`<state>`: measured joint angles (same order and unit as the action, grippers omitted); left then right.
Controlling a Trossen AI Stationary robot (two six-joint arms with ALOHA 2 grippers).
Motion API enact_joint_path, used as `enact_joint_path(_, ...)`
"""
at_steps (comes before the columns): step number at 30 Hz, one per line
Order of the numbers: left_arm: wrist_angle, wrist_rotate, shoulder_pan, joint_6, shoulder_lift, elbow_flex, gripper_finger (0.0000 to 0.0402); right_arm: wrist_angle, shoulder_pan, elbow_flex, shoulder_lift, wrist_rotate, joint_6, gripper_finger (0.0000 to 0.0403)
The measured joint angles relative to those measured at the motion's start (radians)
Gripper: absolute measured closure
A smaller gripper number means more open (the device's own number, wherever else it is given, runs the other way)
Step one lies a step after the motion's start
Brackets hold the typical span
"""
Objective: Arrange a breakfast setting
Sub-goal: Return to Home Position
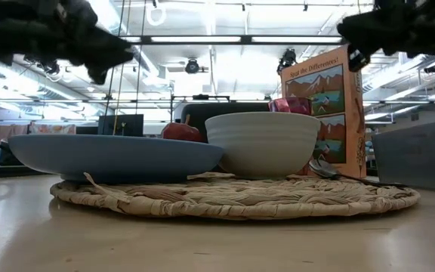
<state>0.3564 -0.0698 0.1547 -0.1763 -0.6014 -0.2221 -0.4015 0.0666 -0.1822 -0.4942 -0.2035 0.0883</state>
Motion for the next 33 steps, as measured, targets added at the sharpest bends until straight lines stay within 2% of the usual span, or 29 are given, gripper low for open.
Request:
enact_joint_path(6,-0.01,0.013,0.0,-0.015,0.136,0.065,0.0257,0.016,0.052,0.043,0.102,-0.093,0.1,0.0337)
enact_joint_path(12,-0.116,0.013,-0.002,-0.02,0.233,0.073,0.0257,0.076,0.116,0.045,0.181,-0.139,0.091,0.0337)
enact_joint_path(18,-0.169,0.029,-0.029,-0.013,0.289,0.072,0.0257,0.131,0.106,0.045,0.235,-0.074,0.049,0.0337)
enact_joint_path(23,-0.17,0.137,-0.082,-0.01,0.291,0.086,0.0257,0.15,0.01,0.046,0.239,0.087,0.017,0.0337)
enact_joint_path(27,-0.162,0.147,-0.127,-0.011,0.297,0.106,0.0257,0.185,-0.04,0.05,0.273,0.097,0.01,0.0337)
enact_joint_path(33,-0.163,0.16,-0.155,0.0,0.359,0.121,0.0257,0.271,-0.029,0.05,0.388,0.084,0.022,0.0337)
